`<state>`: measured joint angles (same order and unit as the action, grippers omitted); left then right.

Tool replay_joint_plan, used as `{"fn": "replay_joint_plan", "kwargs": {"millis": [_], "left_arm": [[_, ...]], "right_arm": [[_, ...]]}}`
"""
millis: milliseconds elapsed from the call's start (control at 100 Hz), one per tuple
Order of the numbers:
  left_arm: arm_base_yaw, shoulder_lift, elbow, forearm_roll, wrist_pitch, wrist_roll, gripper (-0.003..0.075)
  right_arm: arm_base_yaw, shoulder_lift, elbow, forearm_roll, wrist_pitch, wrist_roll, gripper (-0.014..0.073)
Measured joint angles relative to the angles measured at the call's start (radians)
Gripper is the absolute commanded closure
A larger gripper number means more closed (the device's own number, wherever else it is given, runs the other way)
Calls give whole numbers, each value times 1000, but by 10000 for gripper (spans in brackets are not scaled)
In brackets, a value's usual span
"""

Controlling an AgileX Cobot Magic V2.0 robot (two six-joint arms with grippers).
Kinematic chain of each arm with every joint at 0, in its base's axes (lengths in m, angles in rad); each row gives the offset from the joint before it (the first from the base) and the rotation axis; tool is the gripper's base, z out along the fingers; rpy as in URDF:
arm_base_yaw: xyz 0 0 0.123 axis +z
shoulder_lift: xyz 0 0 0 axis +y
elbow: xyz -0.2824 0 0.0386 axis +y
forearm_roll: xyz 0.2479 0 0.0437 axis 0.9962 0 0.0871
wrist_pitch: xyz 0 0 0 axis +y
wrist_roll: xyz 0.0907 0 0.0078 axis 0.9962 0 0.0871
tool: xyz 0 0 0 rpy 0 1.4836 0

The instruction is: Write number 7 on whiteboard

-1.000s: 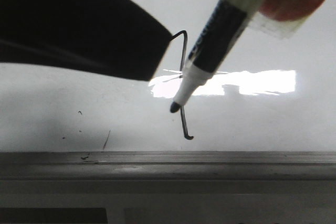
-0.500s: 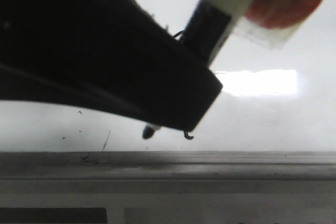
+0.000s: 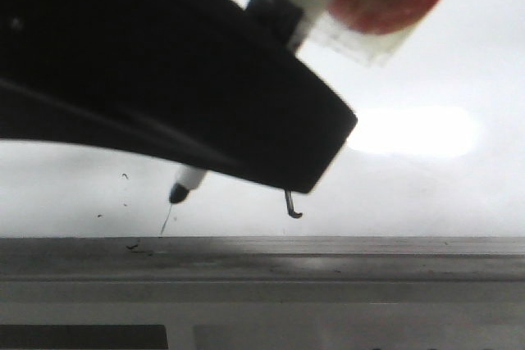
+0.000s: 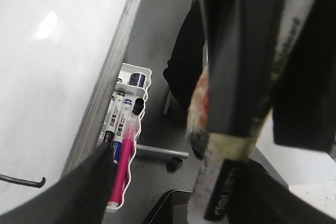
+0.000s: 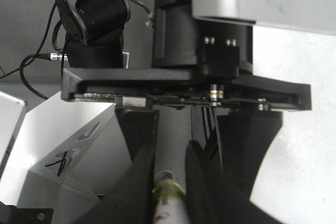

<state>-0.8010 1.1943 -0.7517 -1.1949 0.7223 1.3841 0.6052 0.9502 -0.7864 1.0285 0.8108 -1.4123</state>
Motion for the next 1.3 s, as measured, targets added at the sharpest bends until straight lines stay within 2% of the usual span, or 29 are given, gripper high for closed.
{"fn": "replay_joint_plan", "kwargs": {"millis": [90, 160, 290, 500, 580, 650, 830, 920, 1170, 1300], "left_arm": [[0, 0, 0, -2, 9, 0, 461], [0, 0, 0, -6, 16, 0, 535], [0, 0, 0, -14, 27, 0, 741], [-2, 0, 0, -5, 35, 35, 741], [-2, 0, 0, -5, 37, 37, 741], [-2, 0, 0, -5, 40, 37, 741], [-2, 0, 0, -5, 42, 30, 741], [-2, 0, 5, -5, 23, 22, 741], [0, 0, 71, 3, -8, 7, 741], [0, 0, 90, 3, -30, -52, 741]], "right_arm": [[-4, 4, 0, 4, 0, -4, 657], [-6, 4, 0, 4, -2, -4, 657], [-8, 4, 0, 4, -15, -10, 657], [-8, 4, 0, 4, -13, -6, 656], [-8, 4, 0, 4, -11, -4, 622], [-8, 4, 0, 5, -11, -4, 534], [-8, 4, 0, 9, -6, 2, 154], [-8, 4, 0, 13, -3, 8, 55], [-7, 4, 0, 19, -38, 10, 39], [-7, 4, 0, 19, -64, 10, 78]]}}
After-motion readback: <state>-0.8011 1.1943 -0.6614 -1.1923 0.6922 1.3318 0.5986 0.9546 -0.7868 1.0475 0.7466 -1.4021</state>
